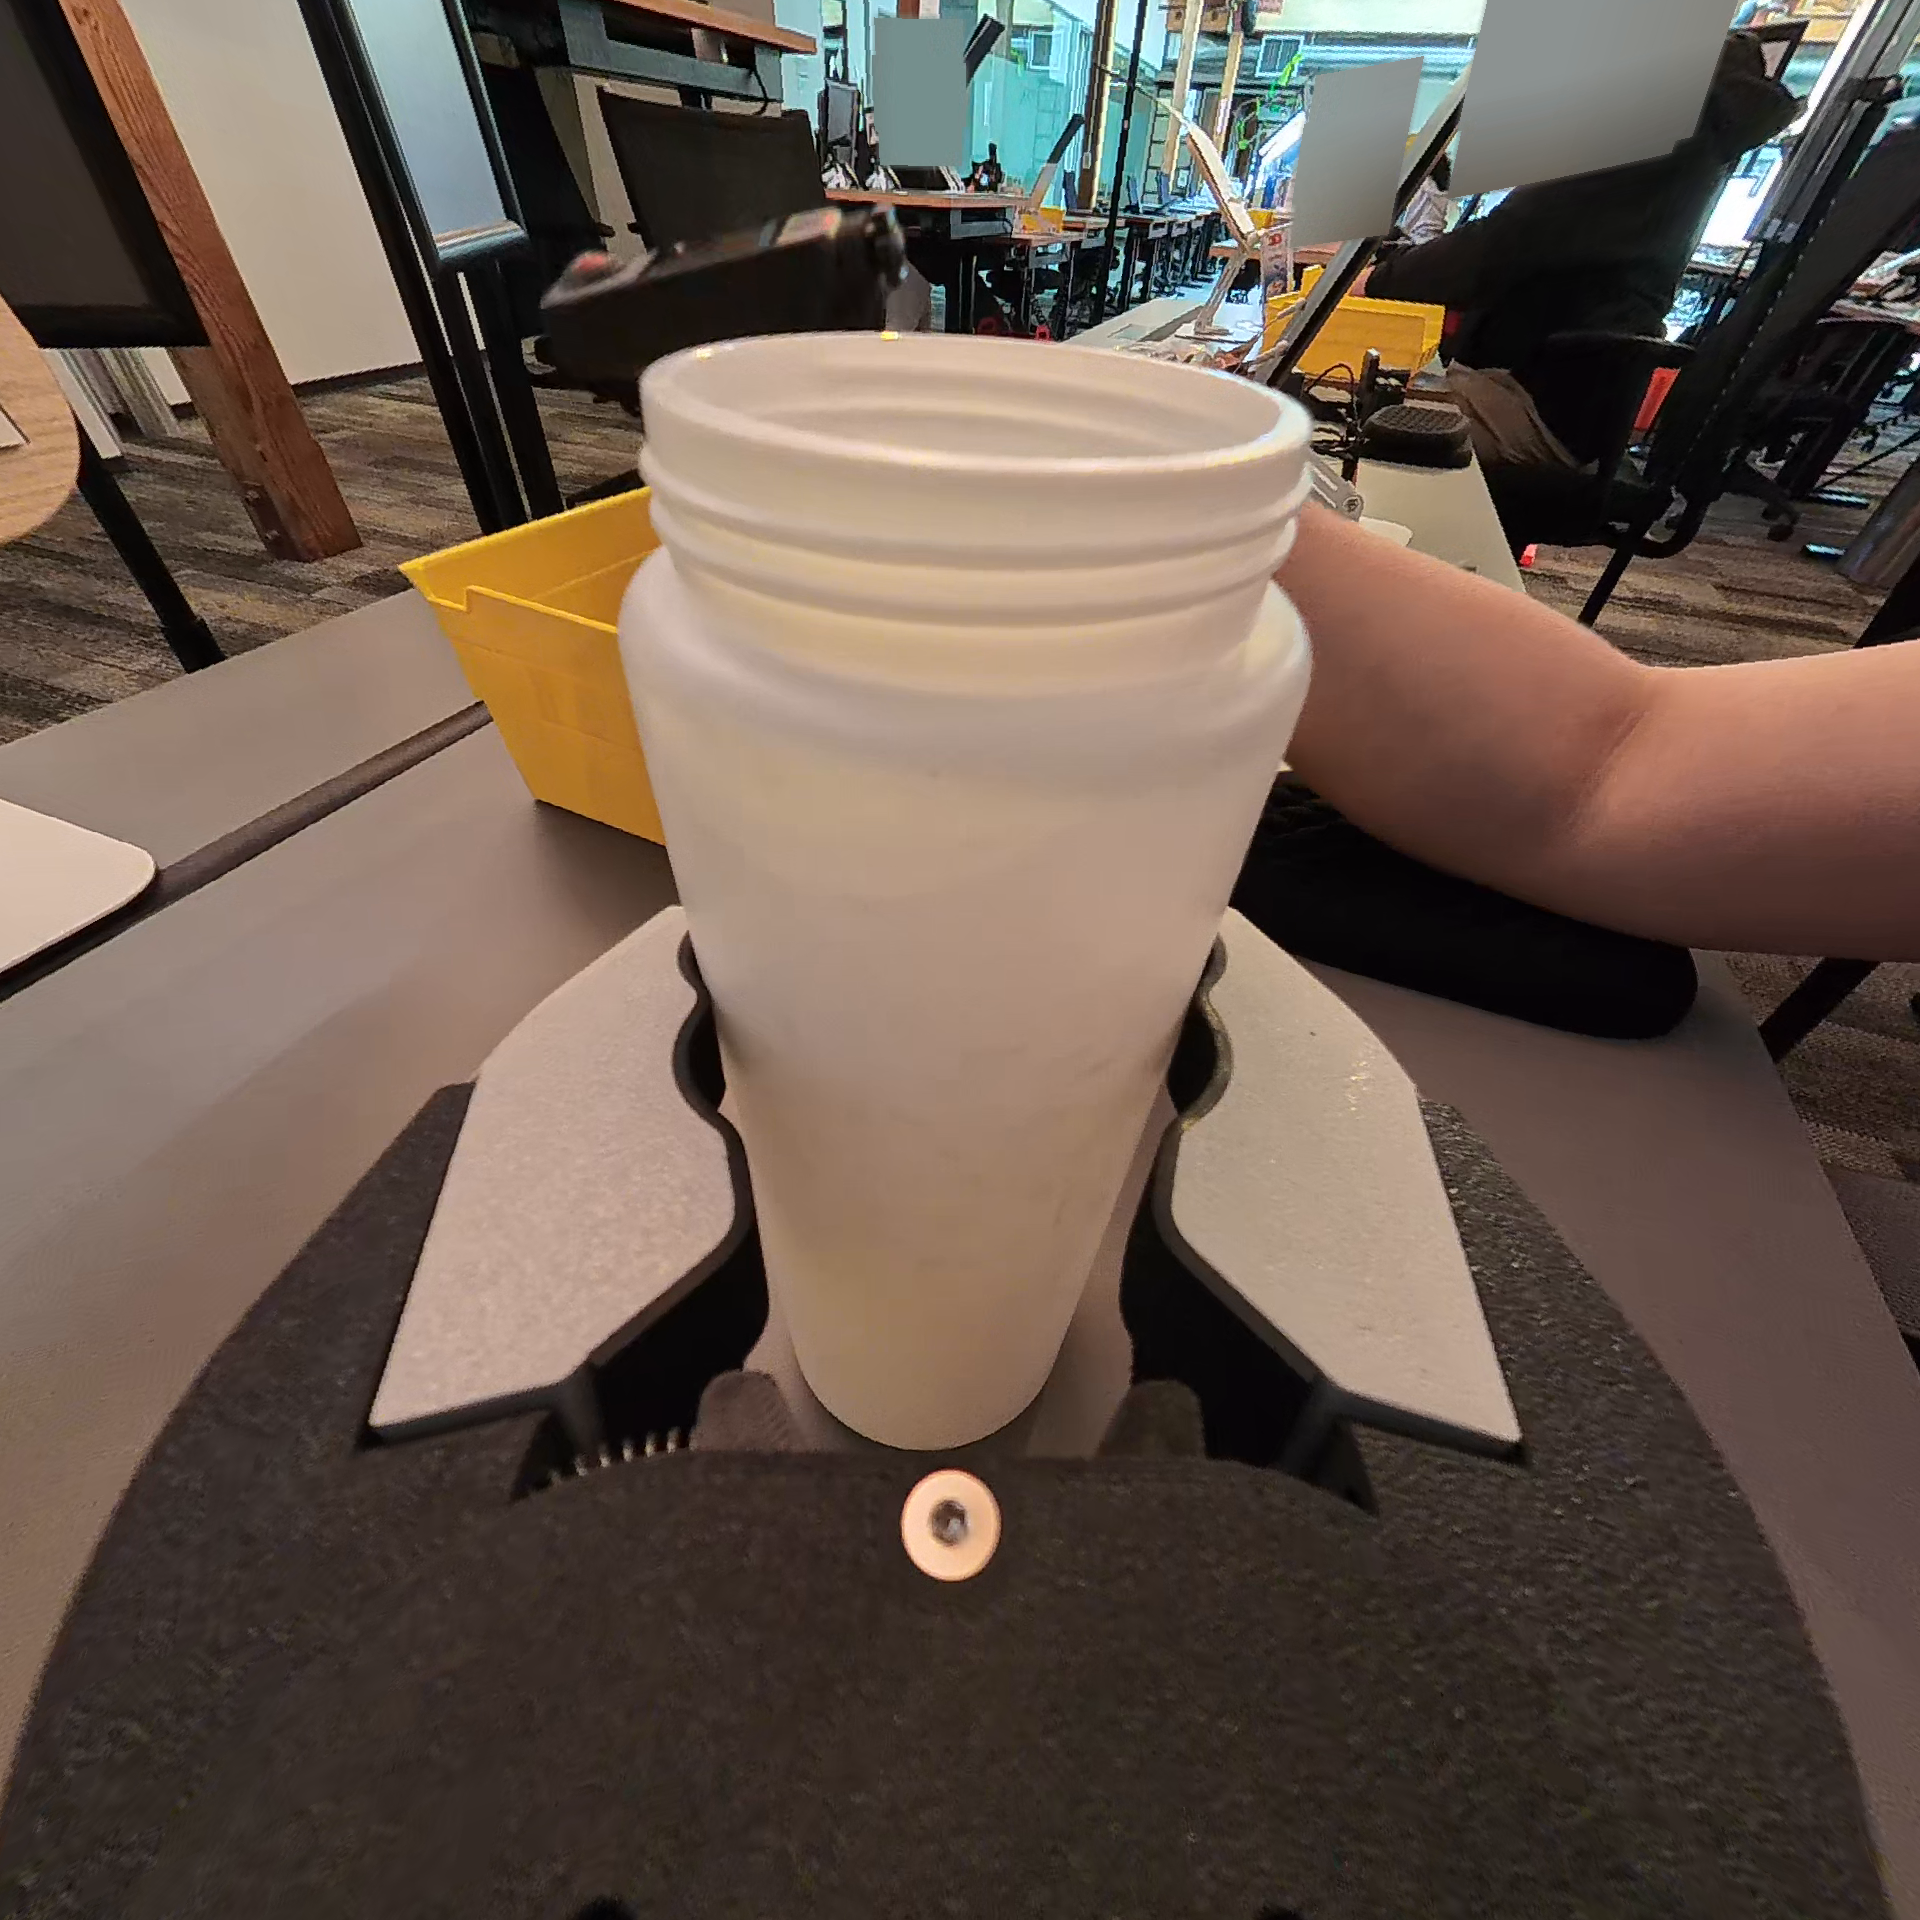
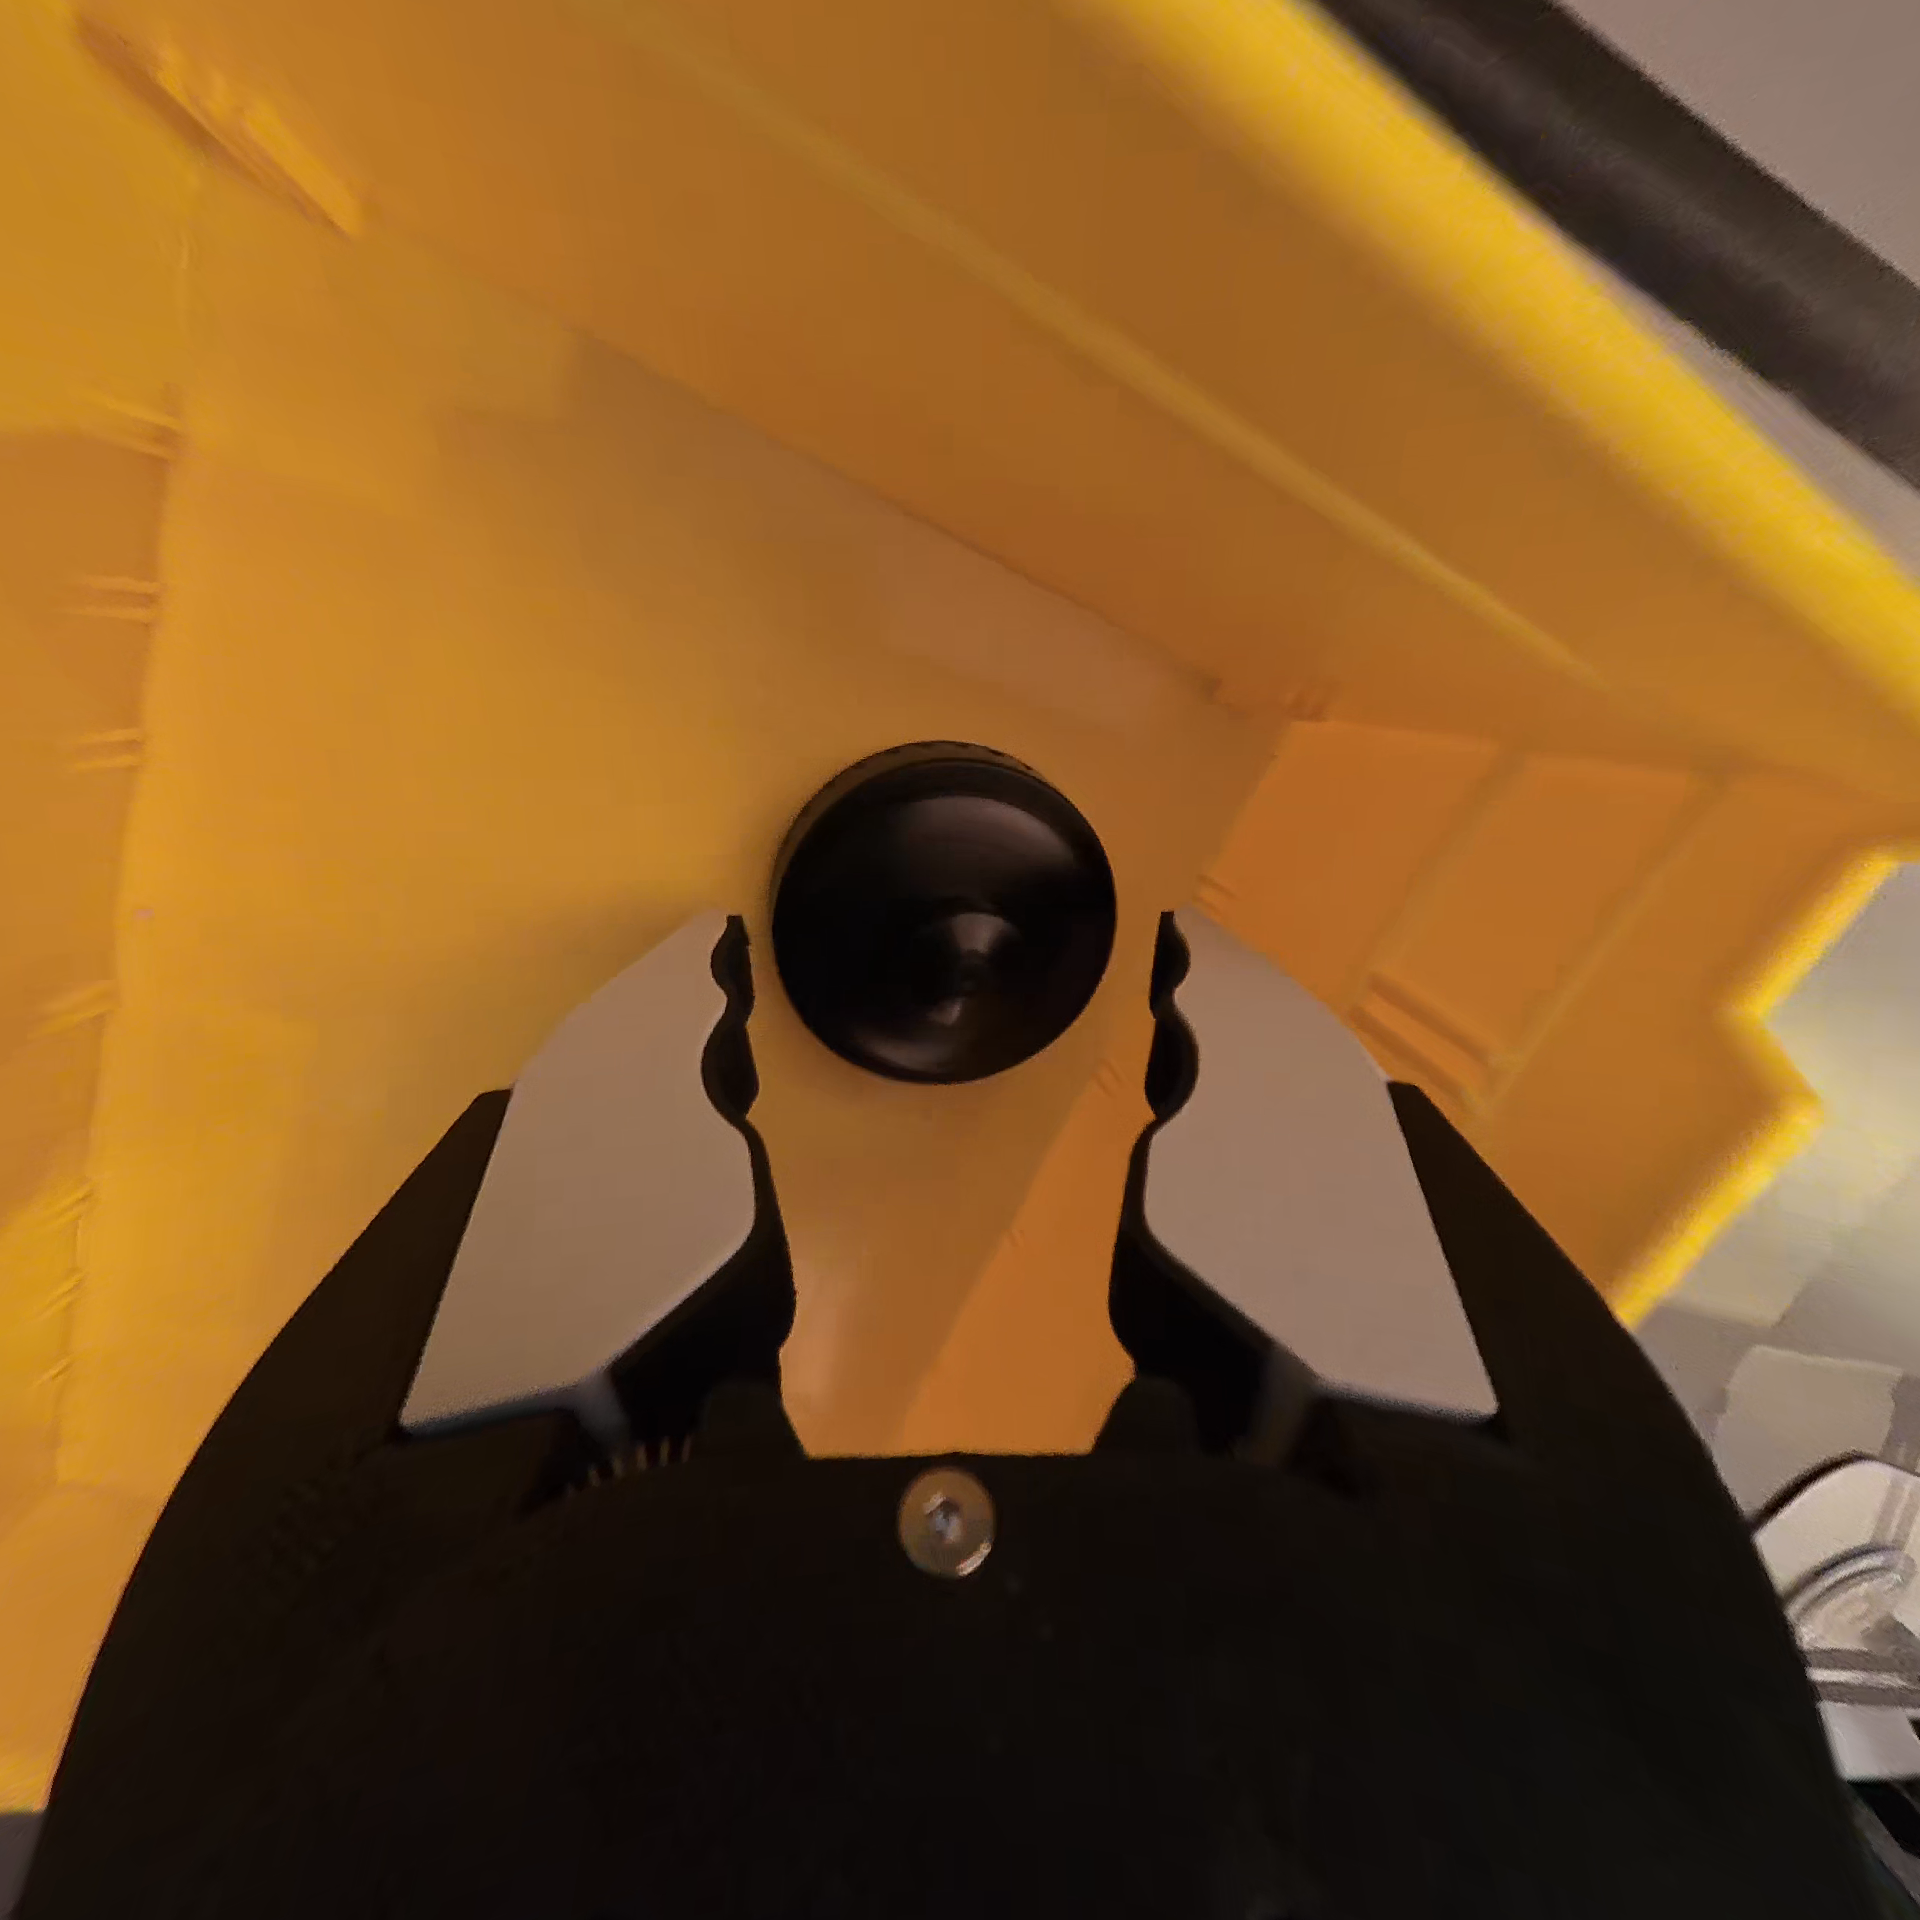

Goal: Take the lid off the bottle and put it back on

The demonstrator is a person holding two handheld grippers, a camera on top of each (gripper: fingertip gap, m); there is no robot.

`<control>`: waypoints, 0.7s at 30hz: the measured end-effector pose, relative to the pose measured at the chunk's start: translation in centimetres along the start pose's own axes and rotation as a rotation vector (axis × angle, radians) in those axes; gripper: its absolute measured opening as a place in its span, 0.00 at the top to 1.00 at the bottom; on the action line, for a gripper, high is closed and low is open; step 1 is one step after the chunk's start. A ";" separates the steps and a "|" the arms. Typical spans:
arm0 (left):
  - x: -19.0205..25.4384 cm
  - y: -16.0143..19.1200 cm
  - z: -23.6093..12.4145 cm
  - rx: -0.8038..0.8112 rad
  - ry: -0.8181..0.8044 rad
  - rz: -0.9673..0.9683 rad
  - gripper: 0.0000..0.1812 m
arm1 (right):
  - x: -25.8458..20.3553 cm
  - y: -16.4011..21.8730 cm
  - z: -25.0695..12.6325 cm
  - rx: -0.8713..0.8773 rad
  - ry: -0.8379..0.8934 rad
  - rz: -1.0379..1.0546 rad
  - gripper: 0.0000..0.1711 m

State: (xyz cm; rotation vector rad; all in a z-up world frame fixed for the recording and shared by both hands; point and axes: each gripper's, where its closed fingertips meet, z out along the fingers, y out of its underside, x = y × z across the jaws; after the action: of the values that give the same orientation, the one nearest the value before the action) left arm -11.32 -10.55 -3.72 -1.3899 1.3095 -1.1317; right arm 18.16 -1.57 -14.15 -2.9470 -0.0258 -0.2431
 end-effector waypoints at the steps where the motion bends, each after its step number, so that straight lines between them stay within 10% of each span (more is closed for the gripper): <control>1: -0.2 0.0 -0.1 0.000 -0.010 0.003 0.53 | 0.0 -0.2 -0.9 0.027 -0.003 0.002 0.57; 6: -1.1 -1.7 -1.2 0.099 -0.050 -0.023 0.53 | -0.6 -2.5 -9.3 0.327 0.001 -0.008 0.58; 13: -2.0 -4.8 -3.8 0.301 -0.013 -0.156 0.53 | -15.3 -4.8 -29.0 1.363 -0.452 -0.438 0.60; 21: -2.5 -5.2 -4.3 0.353 0.054 -0.278 0.53 | -29.0 -0.4 -27.1 1.094 -0.937 -0.751 0.50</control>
State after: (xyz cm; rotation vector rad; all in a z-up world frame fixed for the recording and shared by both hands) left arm -14.68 -7.92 2.04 -1.3057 0.9116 -1.5144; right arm -14.86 -6.19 7.46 -1.6055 -1.0022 0.7984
